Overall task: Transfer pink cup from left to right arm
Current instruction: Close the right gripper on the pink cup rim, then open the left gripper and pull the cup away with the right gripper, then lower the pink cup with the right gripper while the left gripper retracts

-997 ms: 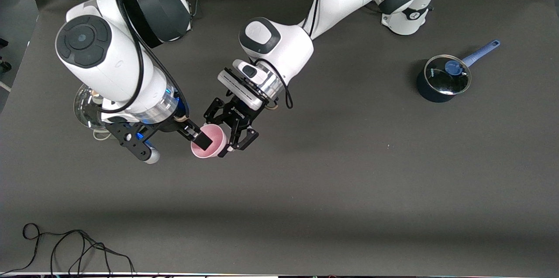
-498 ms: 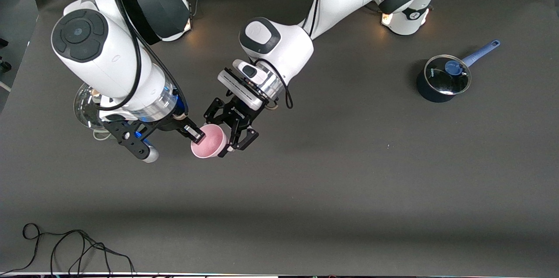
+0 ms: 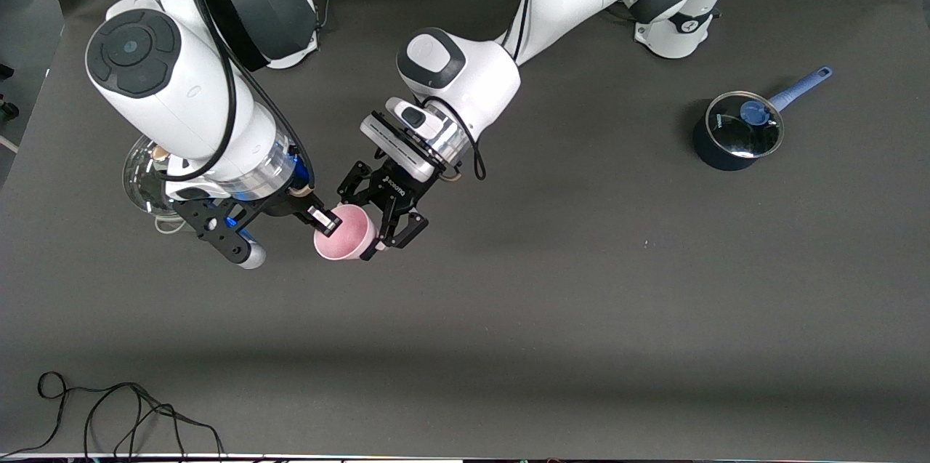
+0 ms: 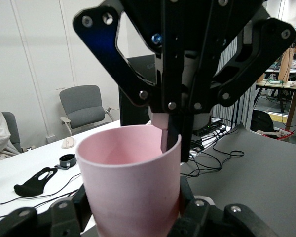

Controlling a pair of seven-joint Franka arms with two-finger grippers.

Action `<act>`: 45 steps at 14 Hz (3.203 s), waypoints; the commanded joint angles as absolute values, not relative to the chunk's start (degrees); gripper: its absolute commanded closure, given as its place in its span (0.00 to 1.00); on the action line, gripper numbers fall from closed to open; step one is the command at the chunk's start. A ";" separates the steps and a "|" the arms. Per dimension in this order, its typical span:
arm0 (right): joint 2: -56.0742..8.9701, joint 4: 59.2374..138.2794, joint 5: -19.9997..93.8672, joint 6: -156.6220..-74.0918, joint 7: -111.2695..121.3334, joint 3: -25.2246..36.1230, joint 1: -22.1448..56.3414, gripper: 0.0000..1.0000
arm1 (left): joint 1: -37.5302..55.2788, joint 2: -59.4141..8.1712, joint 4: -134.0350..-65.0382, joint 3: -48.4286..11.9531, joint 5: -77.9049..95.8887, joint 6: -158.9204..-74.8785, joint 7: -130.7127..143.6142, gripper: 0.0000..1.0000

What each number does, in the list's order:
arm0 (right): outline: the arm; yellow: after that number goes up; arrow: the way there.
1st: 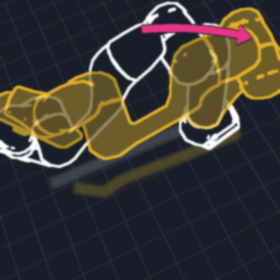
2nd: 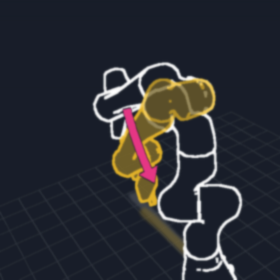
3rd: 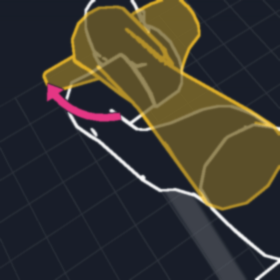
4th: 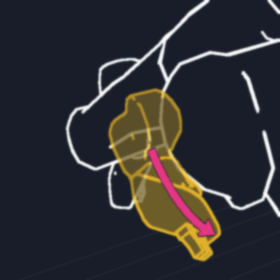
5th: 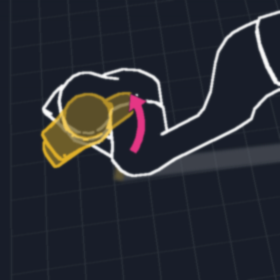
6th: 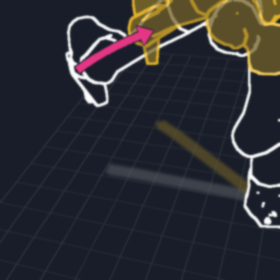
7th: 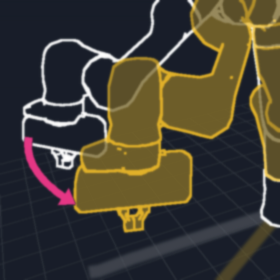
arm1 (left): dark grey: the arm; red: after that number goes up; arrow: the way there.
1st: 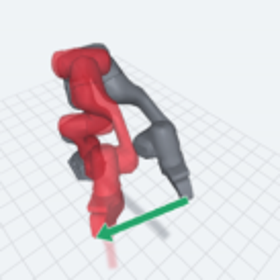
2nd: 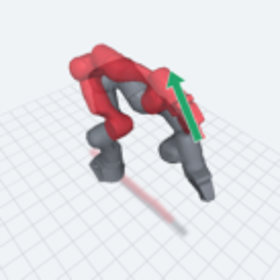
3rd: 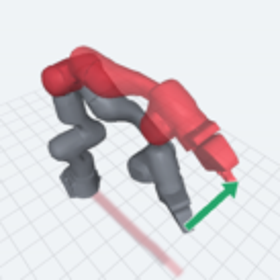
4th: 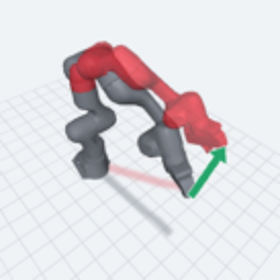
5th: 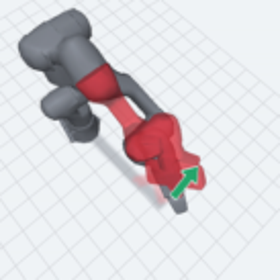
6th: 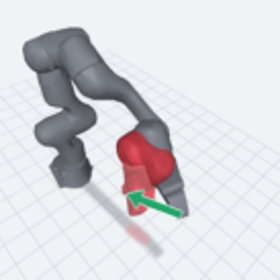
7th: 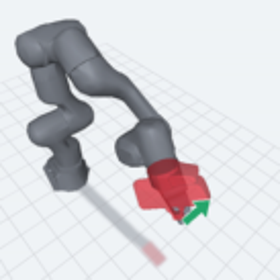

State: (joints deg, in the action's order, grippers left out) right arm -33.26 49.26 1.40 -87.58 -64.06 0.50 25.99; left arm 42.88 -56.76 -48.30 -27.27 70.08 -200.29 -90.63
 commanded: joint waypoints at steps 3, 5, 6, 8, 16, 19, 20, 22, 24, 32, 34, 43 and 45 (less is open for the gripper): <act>-33.75 47.72 0.18 -88.93 -63.29 0.88 26.02 1.00 | 43.24 -55.90 -48.52 -25.85 70.23 -200.83 -89.56 1.00; -33.84 47.72 -1.14 -90.08 -63.02 0.97 25.67 1.00 | 43.24 -55.37 -48.87 -24.87 67.33 -200.39 -89.47 0.00; -33.84 47.72 -1.23 -90.35 -62.76 1.05 25.58 1.00 | 43.24 -55.28 -48.95 -25.31 67.50 -200.48 -89.04 0.00; -33.84 47.72 -1.49 -92.10 -62.67 1.58 24.97 1.00 | 43.16 -55.28 -48.96 -25.31 67.50 -200.39 -88.33 0.00; -32.87 48.34 -3.08 -91.67 -37.93 2.28 6.79 1.00 | 32.46 -49.94 -54.73 -24.35 65.75 -185.30 -88.24 0.00; -32.87 48.60 -2.99 -89.39 -19.13 2.28 0.19 1.00 | 21.92 -41.95 -65.53 -24.35 63.37 -169.41 -88.15 0.00; -32.87 48.69 -2.81 -89.30 -13.68 2.29 -1.65 1.00 | 19.01 -39.23 -69.31 -24.35 63.37 -165.45 -88.15 0.00; -32.43 49.39 -2.46 -88.69 -2.51 2.20 -3.95 1.00 | 13.65 -33.34 -76.43 -24.17 62.58 -157.45 -88.15 0.00; -32.17 51.58 -2.37 -87.72 1.04 2.20 -5.18 1.00 | 7.50 -27.63 -83.64 -24.17 59.70 -149.37 -88.15 0.00; -27.44 77.38 2.29 -111.22 7.03 2.20 -5.10 1.00 | -10.89 -16.88 -86.14 -21.62 20.08 -106.82 -74.46 0.00; -26.89 84.43 2.20 -119.32 10.52 2.28 -5.18 1.00 | -13.00 -14.60 -85.61 -21.27 14.10 -100.58 -70.69 0.00; -33.39 97.38 2.37 -138.52 14.06 2.20 -5.80 1.00 | -13.18 -11.69 -78.75 -20.13 -4.57 -83.42 -47.94 0.00; -34.10 97.21 2.37 -138.60 14.15 2.11 -5.89 1.00 | -13.18 -11.60 -78.75 -18.46 -4.75 -83.32 -42.21 0.00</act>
State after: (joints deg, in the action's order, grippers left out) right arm -34.11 97.00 1.18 -137.57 11.84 2.34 -5.42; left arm -13.61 -11.79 -79.56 -20.06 -3.78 -84.76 -47.85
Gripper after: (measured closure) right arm 0.969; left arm 0.000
